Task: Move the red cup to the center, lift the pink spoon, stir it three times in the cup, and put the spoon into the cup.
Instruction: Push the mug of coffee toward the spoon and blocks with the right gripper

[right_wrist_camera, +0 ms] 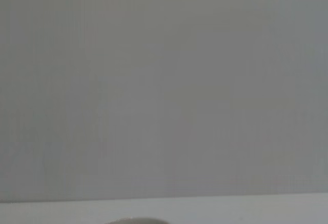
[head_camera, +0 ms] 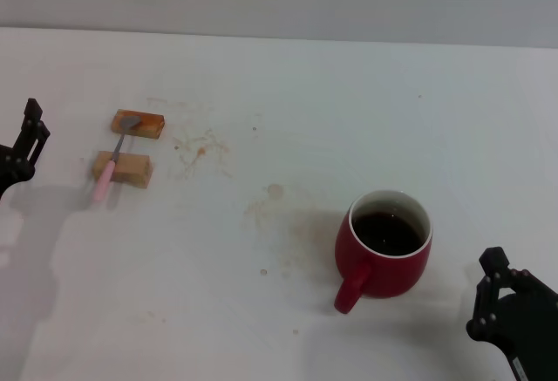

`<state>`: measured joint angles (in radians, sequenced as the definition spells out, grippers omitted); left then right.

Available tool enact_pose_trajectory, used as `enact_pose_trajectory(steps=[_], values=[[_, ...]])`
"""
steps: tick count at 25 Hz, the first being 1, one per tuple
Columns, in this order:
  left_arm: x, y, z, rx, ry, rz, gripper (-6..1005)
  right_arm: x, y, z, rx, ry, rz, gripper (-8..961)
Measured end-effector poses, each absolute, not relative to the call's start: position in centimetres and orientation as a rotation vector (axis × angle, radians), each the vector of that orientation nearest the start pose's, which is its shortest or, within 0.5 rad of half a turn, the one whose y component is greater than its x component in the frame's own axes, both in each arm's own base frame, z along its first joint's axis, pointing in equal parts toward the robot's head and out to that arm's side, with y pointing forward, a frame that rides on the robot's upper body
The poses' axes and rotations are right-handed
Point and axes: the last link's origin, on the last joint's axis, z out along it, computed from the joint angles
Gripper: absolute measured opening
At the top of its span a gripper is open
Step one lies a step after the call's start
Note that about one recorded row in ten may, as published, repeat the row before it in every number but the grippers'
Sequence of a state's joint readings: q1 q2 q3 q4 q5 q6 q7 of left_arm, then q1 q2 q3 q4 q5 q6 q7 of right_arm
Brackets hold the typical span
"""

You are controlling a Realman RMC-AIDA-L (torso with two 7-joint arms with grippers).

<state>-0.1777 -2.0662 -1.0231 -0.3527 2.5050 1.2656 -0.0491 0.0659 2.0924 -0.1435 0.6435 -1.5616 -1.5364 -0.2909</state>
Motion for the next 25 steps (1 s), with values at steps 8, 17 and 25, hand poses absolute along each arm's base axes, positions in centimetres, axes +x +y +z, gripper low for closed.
enact_pose_trajectory(steps=[8,17,25], values=[[-34.2,27.3,-0.2,-1.5,-0.473,-0.709,814,29.1,15.6,-10.6,-1.675,0.683,0.702,0],[-34.0,27.6,-0.3,-1.505,-0.468,-0.715,814,28.9,16.7,-11.2,-1.714,0.703,0.703,-1],[-33.9,27.8,-0.3,-1.506,-0.465,-0.716,814,28.7,17.2,-11.3,-1.726,0.732,0.735,-1]])
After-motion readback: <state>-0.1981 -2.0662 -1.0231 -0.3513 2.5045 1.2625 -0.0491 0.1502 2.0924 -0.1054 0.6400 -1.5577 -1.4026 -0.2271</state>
